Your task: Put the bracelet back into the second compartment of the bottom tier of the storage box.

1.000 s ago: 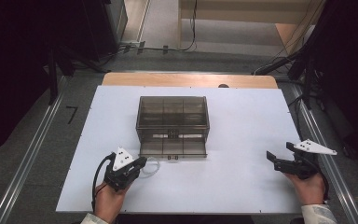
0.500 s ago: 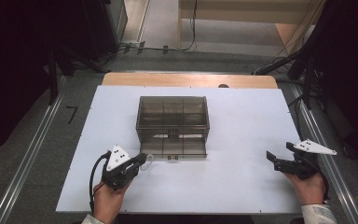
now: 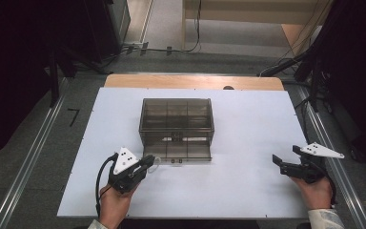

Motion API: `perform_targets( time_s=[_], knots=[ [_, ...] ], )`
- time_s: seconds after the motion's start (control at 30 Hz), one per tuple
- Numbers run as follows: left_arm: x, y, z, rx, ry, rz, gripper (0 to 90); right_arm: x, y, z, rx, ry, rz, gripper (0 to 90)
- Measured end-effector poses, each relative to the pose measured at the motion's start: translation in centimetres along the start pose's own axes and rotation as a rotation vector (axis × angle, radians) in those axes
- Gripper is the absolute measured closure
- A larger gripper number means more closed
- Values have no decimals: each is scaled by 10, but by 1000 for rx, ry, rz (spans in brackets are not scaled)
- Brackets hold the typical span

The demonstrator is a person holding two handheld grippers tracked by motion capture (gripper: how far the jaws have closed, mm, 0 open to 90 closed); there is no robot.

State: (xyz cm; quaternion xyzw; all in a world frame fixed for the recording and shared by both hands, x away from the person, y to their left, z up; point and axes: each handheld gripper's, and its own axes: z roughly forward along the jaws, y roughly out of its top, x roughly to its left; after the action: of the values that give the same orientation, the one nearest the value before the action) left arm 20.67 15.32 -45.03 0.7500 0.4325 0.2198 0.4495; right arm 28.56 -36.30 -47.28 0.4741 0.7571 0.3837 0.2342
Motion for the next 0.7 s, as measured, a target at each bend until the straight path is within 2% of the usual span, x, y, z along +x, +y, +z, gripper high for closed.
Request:
perform_targets(
  time_s=[0.7],
  knots=[
    [-6, 14, 5, -36, -11, 9, 864, 0, 0, -1, 0, 0, 3, 91]
  ],
)
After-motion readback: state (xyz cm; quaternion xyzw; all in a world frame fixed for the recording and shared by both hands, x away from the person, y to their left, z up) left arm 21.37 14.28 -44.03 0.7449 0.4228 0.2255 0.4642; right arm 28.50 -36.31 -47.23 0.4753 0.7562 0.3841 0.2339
